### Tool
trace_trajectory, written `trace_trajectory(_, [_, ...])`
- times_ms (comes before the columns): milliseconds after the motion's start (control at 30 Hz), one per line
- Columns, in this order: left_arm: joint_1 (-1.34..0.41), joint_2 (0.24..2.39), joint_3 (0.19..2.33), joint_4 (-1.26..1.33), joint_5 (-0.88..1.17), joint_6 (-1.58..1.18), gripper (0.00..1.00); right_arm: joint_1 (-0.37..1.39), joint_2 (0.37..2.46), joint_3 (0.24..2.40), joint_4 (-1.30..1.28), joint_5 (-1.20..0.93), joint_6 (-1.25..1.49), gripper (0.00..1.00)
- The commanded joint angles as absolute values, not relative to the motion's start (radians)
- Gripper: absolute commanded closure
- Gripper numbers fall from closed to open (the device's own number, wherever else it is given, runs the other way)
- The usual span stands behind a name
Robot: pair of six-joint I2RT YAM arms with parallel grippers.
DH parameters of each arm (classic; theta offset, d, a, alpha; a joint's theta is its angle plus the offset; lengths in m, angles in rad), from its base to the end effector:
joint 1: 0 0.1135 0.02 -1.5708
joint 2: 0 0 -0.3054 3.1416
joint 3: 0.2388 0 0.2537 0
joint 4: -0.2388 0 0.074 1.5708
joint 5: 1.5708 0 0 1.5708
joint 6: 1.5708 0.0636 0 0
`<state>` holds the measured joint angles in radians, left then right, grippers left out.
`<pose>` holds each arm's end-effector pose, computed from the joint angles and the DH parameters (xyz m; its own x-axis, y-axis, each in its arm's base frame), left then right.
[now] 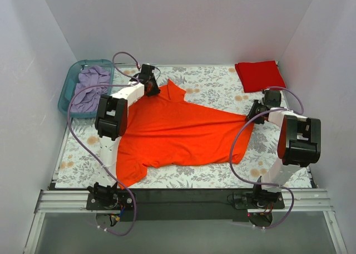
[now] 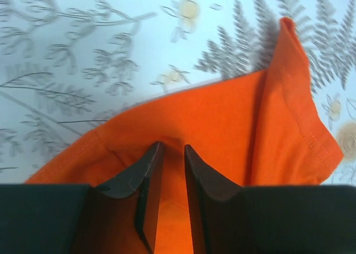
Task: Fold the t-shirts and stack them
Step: Flatten the tshirt out
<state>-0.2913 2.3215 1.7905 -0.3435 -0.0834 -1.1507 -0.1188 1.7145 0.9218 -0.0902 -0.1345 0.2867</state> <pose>0.5373 -0.1556 0.1583 -0.5143 -0.7957 -0.3199 -0.5751 0.5968 -0.5596 0.3649 -0.0350 0.1764 -0.7265 0.3690 -0.5797 0.2485 0.9276 0.2789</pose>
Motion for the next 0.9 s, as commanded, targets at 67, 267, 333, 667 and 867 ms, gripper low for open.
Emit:
trace_trajectory(67, [-0.155,2.376,1.801,-0.558,-0.255,-1.278,0.8,-0.127,1.828,0.995,-0.086,-0.107,0.275,0.76])
trace_trajectory(267, [-0.095,2.399,1.841,-0.589,-0.245,-1.295,0.79,-0.127,1.939,1.123,-0.087,-0.153,0.279,0.75])
trace_trajectory(333, [-0.087,2.433,1.89,-0.638,-0.253,-1.316,0.79,-0.127,1.98,1.199,-0.087,-0.172,0.282,0.75])
trace_trajectory(667, [-0.018,2.323,1.775,-0.585,-0.272,-1.382,0.77,-0.132,2.039,1.292,-0.087,-0.179,0.29,0.73])
trace_trajectory(867, [-0.047,2.229,1.792,-0.509,-0.196,-1.28,0.56,-0.12,1.941,1.309,-0.089,-0.242,0.267,0.68])
